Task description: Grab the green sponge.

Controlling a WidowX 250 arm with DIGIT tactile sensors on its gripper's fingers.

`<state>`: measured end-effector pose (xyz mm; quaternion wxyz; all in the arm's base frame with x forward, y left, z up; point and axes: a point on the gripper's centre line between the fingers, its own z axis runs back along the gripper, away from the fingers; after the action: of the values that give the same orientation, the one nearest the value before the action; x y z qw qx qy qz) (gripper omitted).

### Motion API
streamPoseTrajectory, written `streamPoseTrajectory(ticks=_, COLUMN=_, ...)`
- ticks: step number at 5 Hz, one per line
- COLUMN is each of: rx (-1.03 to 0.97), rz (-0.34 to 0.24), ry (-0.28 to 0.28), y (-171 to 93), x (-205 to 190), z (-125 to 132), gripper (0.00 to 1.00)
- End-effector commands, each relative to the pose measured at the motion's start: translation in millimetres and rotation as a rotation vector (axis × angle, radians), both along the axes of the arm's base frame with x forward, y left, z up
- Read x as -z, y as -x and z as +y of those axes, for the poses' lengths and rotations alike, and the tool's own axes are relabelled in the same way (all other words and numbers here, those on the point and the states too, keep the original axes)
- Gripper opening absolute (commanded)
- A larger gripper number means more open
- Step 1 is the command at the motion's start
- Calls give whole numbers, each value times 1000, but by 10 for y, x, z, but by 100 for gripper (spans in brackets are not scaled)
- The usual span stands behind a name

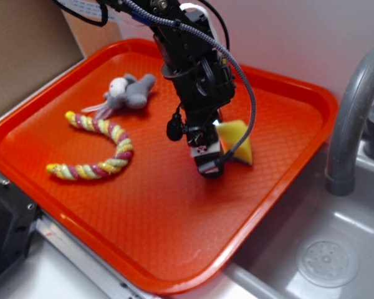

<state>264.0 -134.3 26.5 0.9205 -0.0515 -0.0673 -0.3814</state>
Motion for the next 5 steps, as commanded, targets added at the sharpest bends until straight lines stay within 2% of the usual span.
streamPoseTrajectory(ticks=1, rx=-71, rz=-93, ry=-34, y=32, x=-372, z=27, gripper=0)
streamPoseTrajectory(ticks=2, rx=-312, rz=-122, ry=-83, y=68, x=-870, z=302, gripper=0)
streamPoseTrajectory(ticks=3, rx=-555, rz=-46, ry=-136, y=264, x=-1304, z=582, gripper=0)
streamPoseTrajectory(ticks=4, rx=-802, rz=28, ry=-137, y=586, x=-1646, z=763, gripper=0)
streamPoseTrajectory(ticks=5, rx=-992, rz=45, ry=-115, y=831, x=-1923, z=885, gripper=0)
